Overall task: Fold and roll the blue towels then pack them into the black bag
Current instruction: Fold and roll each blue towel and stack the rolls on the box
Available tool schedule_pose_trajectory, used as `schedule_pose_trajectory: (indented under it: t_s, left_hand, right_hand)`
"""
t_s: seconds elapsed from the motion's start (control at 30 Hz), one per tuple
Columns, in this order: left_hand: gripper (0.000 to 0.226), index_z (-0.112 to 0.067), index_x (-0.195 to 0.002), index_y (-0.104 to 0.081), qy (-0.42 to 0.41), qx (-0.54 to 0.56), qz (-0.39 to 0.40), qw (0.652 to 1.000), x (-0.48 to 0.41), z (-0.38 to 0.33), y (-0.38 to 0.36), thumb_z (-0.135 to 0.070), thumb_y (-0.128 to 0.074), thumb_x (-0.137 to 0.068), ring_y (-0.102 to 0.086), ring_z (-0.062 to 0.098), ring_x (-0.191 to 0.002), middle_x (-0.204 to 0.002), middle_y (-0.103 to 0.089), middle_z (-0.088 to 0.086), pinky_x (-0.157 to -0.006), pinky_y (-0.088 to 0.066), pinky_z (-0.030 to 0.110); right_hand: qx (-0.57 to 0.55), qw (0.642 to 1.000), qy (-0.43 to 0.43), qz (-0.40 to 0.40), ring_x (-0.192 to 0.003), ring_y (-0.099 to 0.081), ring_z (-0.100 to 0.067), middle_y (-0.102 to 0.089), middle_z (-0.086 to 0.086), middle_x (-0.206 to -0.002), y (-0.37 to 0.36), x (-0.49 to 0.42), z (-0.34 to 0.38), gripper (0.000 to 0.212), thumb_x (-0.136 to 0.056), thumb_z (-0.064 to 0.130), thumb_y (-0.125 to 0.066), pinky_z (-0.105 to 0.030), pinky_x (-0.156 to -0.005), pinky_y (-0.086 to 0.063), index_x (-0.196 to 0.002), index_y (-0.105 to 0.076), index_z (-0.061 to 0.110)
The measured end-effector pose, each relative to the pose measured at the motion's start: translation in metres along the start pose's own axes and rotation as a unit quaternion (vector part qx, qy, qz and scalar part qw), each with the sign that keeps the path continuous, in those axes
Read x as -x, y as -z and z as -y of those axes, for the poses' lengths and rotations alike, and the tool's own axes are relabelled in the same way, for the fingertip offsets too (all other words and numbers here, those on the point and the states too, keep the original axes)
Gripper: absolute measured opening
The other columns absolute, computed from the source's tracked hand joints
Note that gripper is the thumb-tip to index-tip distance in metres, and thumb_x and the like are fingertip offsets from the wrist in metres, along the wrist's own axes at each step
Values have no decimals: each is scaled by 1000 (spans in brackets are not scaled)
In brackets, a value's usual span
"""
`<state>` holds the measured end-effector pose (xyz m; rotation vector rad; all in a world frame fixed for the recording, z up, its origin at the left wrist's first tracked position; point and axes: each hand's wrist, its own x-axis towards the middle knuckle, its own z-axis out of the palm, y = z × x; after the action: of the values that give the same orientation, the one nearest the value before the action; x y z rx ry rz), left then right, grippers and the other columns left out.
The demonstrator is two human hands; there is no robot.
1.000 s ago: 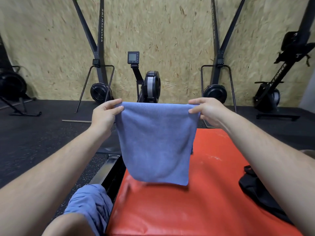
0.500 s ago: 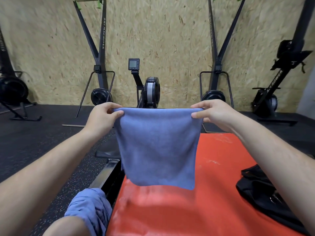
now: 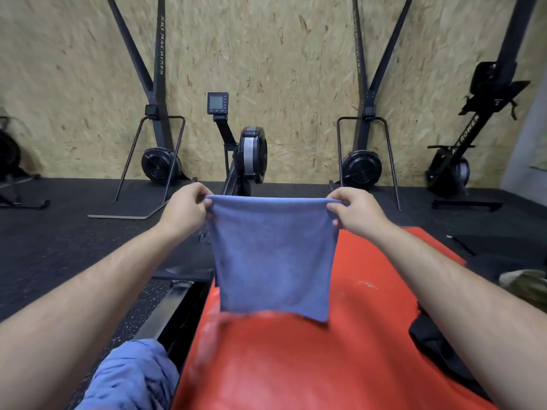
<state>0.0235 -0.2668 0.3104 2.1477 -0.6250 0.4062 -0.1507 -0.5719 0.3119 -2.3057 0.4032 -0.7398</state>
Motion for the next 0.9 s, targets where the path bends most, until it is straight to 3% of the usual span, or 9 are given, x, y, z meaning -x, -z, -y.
schedule_pose_trajectory:
  t_s: [0.07, 0.17, 0.3, 0.37, 0.5, 0.6, 0.7, 0.77, 0.9]
  left_hand:
    - [13, -18, -86, -64, -1, 23, 3, 1000, 1, 4, -2, -9, -59, -94, -70, 17, -73, -80, -71, 2, -76, -58, 38]
    - [9, -15, -88, -64, 10, 57, 29, 998, 17, 18, -8, -10, -61, -94, -73, 22, -76, -79, -73, 6, -76, -58, 38]
    - [10, -15, -86, -60, 3, 30, 65, 997, 61, 47, -28, -12, -60, -95, -60, 4, -59, -73, -69, 1, -62, -48, 24]
    - [7, -11, -89, -61, 19, 25, 94, 995, 86, 66, -43, -13, -61, -95, -53, 7, -57, -72, -66, 1, -59, -44, 26]
    - [15, -12, -88, -67, 53, -4, 164, 985, 135, 113, -76, -26, -65, -91, -57, 15, -70, -80, -70, 5, -74, -49, 39]
    - [13, -10, -89, -70, 88, 4, 200, 976, 160, 135, -92, -22, -66, -94, -57, 12, -73, -81, -70, 3, -75, -48, 35]
    - [31, -4, -81, -68, 124, 36, 234, 964, 172, 135, -93, -30, -63, -98, -49, 8, -61, -65, -60, -3, -59, -40, 25]
    - [47, -4, -72, -68, 154, 60, 253, 953, 177, 132, -91, -40, -56, -101, -48, 5, -48, -54, -60, -4, -49, -38, 17]
    - [36, -11, -74, -72, 111, 47, 273, 954, 179, 135, -105, -37, -62, -97, -54, 4, -55, -66, -70, 0, -59, -43, 21]
  right_hand:
    - [-49, 999, -7, 3, -72, -73, -17, -73, 1, -76, -2, 0, -5, 12, -87, 13, -62, -46, -77, -61, -84, -70, 22]
    - [-22, 1000, 0, 6, -71, -69, -14, -73, 2, -72, -8, 13, -20, 9, -88, 14, -63, -37, -75, -57, -85, -68, 21]
    - [-5, 1000, -11, 23, -63, -66, -11, -71, 1, -68, -32, 50, -58, 6, -92, 15, -62, -36, -72, -55, -88, -66, 16]
    - [3, 999, -20, 50, -56, -61, -6, -70, -1, -67, -50, 76, -83, 5, -93, 15, -62, -32, -64, -51, -89, -65, 14]
    - [35, 990, -50, 128, -44, -50, 0, -62, 2, -59, -80, 122, -137, 5, -93, 16, -68, -26, -55, -38, -89, -68, 12]
    - [49, 978, -65, 193, -54, -49, 1, -67, -2, -68, -87, 137, -159, 8, -91, 20, -71, -26, -59, -42, -90, -72, 12]
    - [28, 968, -74, 239, -49, -47, 2, -60, 3, -61, -82, 143, -161, 22, -98, 24, -63, -20, -55, -40, -80, -68, 13]
    - [4, 957, -92, 275, -53, -53, -1, -66, 0, -62, -78, 145, -158, 37, -103, 33, -51, -24, -63, -43, -76, -67, 14]
    - [90, 960, -61, 256, -65, -62, -4, -74, 1, -75, -89, 147, -158, 30, -100, 32, -57, -20, -66, -45, -80, -70, 15]
